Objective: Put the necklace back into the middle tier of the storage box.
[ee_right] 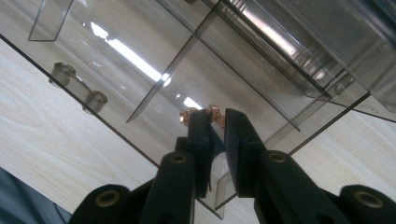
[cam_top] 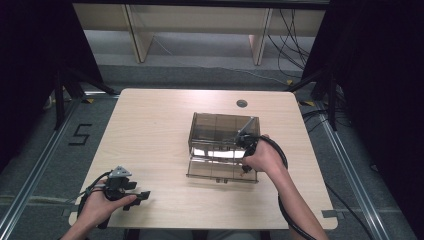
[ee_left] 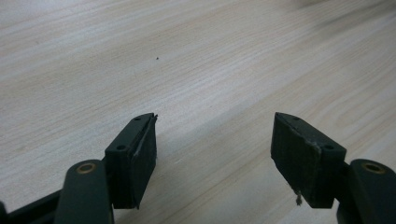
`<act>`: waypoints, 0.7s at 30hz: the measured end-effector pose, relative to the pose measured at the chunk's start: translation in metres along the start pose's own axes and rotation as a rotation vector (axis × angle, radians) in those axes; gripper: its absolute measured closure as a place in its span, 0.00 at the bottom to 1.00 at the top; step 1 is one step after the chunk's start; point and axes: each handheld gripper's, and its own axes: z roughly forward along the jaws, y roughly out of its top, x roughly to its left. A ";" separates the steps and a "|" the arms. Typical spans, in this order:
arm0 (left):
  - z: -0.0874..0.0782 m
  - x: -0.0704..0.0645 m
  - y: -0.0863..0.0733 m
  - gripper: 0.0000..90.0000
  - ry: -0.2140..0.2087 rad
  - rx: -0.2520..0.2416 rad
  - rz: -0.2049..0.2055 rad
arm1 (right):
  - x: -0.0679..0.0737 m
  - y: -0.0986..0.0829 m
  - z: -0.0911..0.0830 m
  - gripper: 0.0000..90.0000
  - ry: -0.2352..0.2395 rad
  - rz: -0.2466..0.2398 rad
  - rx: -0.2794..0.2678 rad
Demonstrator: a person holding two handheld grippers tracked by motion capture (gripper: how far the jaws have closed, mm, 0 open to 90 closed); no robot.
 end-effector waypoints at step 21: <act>0.001 -0.001 0.001 0.34 0.007 0.006 0.003 | 0.006 -0.009 -0.012 0.77 0.007 -0.014 -0.029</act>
